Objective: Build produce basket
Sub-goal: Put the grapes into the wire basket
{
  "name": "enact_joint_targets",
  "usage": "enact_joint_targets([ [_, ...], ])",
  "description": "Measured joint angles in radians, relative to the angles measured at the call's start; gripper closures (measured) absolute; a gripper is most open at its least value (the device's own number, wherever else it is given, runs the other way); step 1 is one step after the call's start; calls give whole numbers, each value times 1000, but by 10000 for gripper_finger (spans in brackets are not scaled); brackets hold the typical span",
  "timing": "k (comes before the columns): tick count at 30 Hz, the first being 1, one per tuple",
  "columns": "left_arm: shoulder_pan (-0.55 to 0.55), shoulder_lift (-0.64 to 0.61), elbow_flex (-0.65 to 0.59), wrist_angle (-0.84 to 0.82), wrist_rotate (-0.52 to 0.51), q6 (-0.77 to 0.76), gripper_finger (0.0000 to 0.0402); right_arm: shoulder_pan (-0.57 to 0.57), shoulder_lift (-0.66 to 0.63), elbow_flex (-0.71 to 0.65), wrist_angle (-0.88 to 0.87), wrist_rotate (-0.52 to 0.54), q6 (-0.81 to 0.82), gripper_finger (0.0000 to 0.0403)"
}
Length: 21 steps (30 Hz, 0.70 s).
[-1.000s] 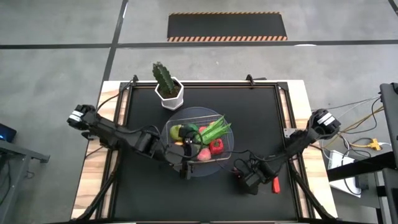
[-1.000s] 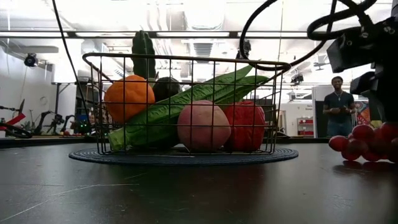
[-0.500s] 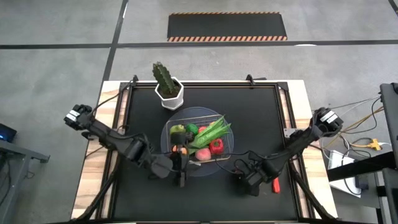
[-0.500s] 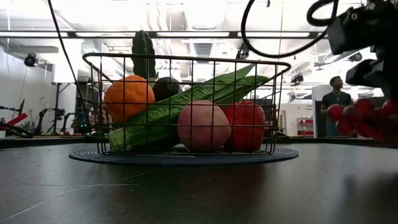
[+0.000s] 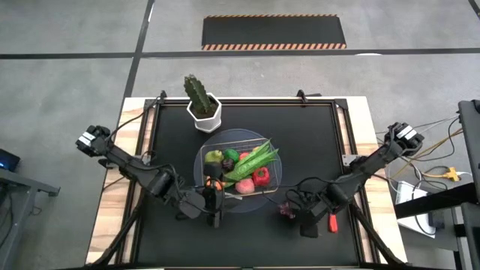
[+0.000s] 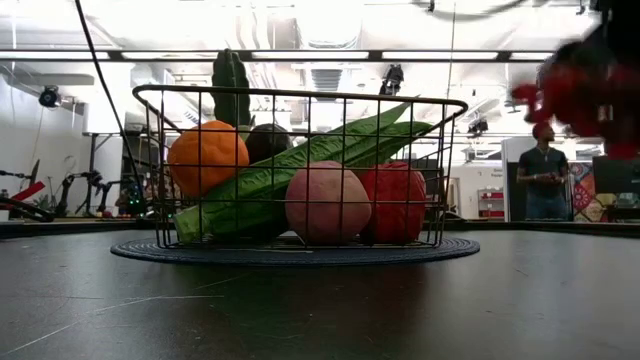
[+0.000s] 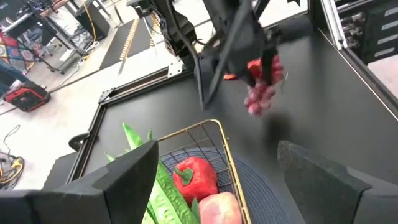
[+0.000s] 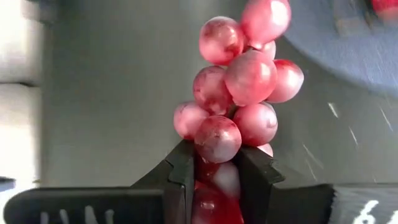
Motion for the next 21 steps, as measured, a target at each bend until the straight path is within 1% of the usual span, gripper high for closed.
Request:
enact_joint_targets([
  [2, 0, -18, -42, 29, 0, -1, 91, 11, -27, -3, 77, -1, -58, 329],
  [5, -3, -57, -127, 136, -2, 14, 91, 28, -66, -21, 254, 19, -228, 331],
  [8, -3, -95, -233, 314, -3, 79, 91, 27, -93, -43, 472, 83, -463, 334],
  [12, -3, -154, -372, 558, -3, 174, 91, 1, -96, -47, 670, 180, -789, 334],
  [15, -3, -193, -471, 752, -4, 236, 91, -41, -76, -48, 831, 225, -979, 335],
  [18, -3, -216, -558, 1001, -4, 316, 91, -102, -32, -53, 1025, 232, -1078, 335],
  [21, -3, -229, -628, 1161, -5, 382, 91, -173, 16, -55, 1128, 232, -1082, 335],
])
